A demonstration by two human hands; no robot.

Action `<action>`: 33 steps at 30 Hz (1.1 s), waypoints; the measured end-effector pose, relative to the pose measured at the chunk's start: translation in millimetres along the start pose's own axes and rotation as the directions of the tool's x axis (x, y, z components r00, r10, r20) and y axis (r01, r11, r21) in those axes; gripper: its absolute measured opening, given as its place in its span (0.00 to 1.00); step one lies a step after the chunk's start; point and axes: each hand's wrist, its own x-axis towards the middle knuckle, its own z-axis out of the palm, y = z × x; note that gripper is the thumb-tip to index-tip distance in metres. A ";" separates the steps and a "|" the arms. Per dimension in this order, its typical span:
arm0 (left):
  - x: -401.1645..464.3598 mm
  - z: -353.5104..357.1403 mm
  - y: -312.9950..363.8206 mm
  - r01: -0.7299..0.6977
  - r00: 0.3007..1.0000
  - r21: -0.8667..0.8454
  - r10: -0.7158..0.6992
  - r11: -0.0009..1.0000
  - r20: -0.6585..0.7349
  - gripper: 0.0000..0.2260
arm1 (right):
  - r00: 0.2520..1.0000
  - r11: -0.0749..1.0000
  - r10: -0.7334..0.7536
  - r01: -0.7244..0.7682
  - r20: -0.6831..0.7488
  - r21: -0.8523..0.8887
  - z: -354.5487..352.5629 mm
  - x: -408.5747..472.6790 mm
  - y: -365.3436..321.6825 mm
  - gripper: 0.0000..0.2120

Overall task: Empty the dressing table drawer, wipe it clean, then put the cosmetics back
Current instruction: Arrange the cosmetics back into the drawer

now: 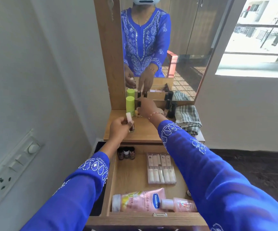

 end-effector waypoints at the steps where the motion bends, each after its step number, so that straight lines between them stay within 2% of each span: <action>1: 0.4 -1.2 -1.8 0.009 1.000 -0.006 -0.009 1.000 -0.003 0.11 | 1.000 1.000 0.009 -0.008 -0.021 0.013 3.0 0.1 0.7 0.19; 4: 0.6 -2.9 -4.8 0.020 1.000 -0.029 -0.021 0.999 -0.014 0.12 | 0.996 1.000 0.009 -0.008 -0.085 0.007 5.7 0.0 2.4 0.19; 7: 0.2 -1.7 -6.5 0.039 0.999 -0.042 -0.040 0.998 -0.023 0.14 | 0.994 1.000 0.016 -0.013 -0.112 0.027 6.2 -2.4 8.1 0.13; 14: -23.2 -2.1 -25.0 0.036 0.998 -0.131 -0.043 0.991 -0.050 0.13 | 0.957 0.949 0.020 0.072 -0.288 0.307 14.8 -46.8 25.8 0.06; 17: -40.7 -7.4 -43.3 0.015 0.992 -0.153 -0.034 0.988 -0.121 0.12 | 0.927 0.885 0.073 0.110 -0.368 0.452 26.4 -83.7 35.4 0.03; 20: -60.2 -12.8 -61.6 -0.040 0.976 -0.159 0.005 0.986 -0.216 0.07 | 0.903 0.814 0.086 0.179 -0.420 0.552 45.0 -124.9 43.0 0.05; 22: -72.1 -14.3 -71.3 -0.055 0.965 -0.173 0.007 0.983 -0.263 0.06 | 0.913 0.786 0.078 0.191 -0.401 0.587 57.7 -144.1 44.8 0.06; 25: -86.4 -14.6 -85.0 -0.039 0.950 -0.189 -0.022 0.981 -0.311 0.07 | 0.957 0.772 0.062 0.135 -0.284 0.621 77.8 -157.9 43.1 0.06; 29: -100.6 -16.6 -96.4 -0.018 0.924 -0.207 -0.063 0.978 -0.376 0.06 | 0.984 0.815 0.065 0.044 -0.167 0.578 98.2 -154.9 33.7 0.07; 33: -104.5 -19.8 -100.1 -0.032 0.920 -0.178 -0.040 0.984 -0.389 0.08 | 0.997 0.872 0.029 0.009 -0.072 0.490 110.8 -145.3 22.5 0.07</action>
